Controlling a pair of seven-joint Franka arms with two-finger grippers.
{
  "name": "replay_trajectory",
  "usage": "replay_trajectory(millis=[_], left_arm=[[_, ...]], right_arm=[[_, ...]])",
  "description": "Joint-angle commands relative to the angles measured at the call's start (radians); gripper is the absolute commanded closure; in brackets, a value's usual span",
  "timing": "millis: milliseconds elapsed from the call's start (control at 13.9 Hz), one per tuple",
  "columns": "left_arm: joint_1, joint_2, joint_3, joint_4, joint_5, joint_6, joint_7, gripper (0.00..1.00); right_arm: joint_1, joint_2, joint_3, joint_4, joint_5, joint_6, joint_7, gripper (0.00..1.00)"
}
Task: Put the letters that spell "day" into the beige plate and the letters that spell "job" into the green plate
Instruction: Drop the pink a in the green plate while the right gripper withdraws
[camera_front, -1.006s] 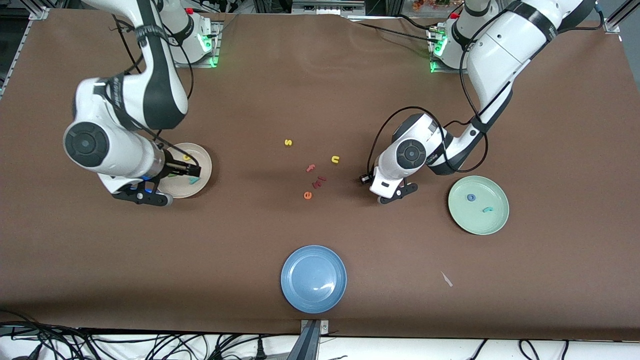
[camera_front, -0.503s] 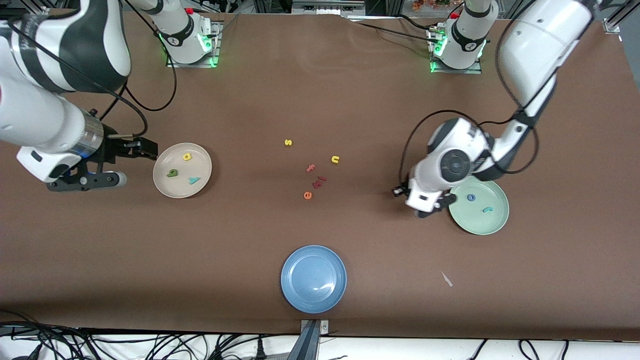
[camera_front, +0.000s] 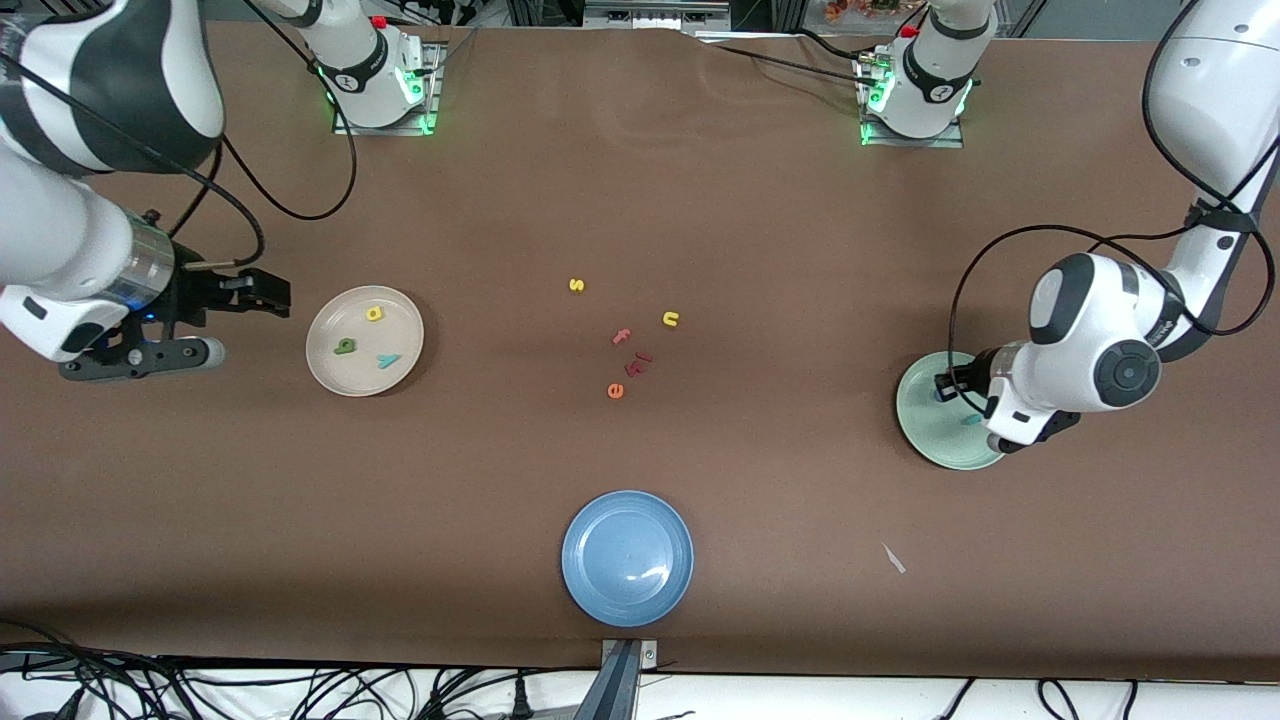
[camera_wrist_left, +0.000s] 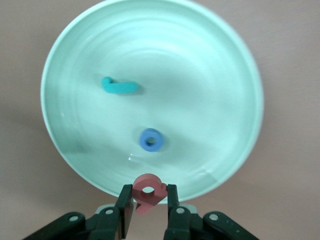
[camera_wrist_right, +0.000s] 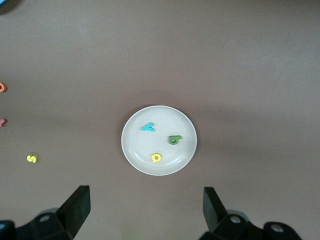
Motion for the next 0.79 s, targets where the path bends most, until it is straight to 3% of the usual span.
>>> replay_trajectory(millis=[0,144,287,359,503,718], left_arm=[[-0.01,0.025,-0.013,-0.003,0.013,0.0,0.002,1.0],[-0.025,0.036,-0.015,-0.003,0.011,0.0,-0.014,1.0],[-0.031,0.069,-0.015,-0.001,0.013,0.008,-0.013,0.98],[-0.023,0.077,-0.013,0.0,0.014,0.025,-0.008,0.96],[-0.02,0.082,-0.007,0.002,0.025,0.045,0.002,0.83],[-0.011,0.073,-0.009,0.063,0.027,0.055,0.002,0.02]], right_arm=[[-0.238,-0.106,0.236,-0.061,-0.033,0.01,-0.005,0.0],[-0.274,-0.184,0.248,-0.173,-0.03,0.03,-0.005,0.0],[-0.286,-0.299,0.248,-0.334,-0.031,0.163,-0.004,0.0],[-0.3,-0.31,0.247,-0.352,-0.031,0.171,-0.004,0.0],[-0.306,-0.309,0.235,-0.329,-0.033,0.15,-0.014,0.0],[-0.309,-0.301,0.233,-0.326,-0.039,0.152,-0.013,0.0]])
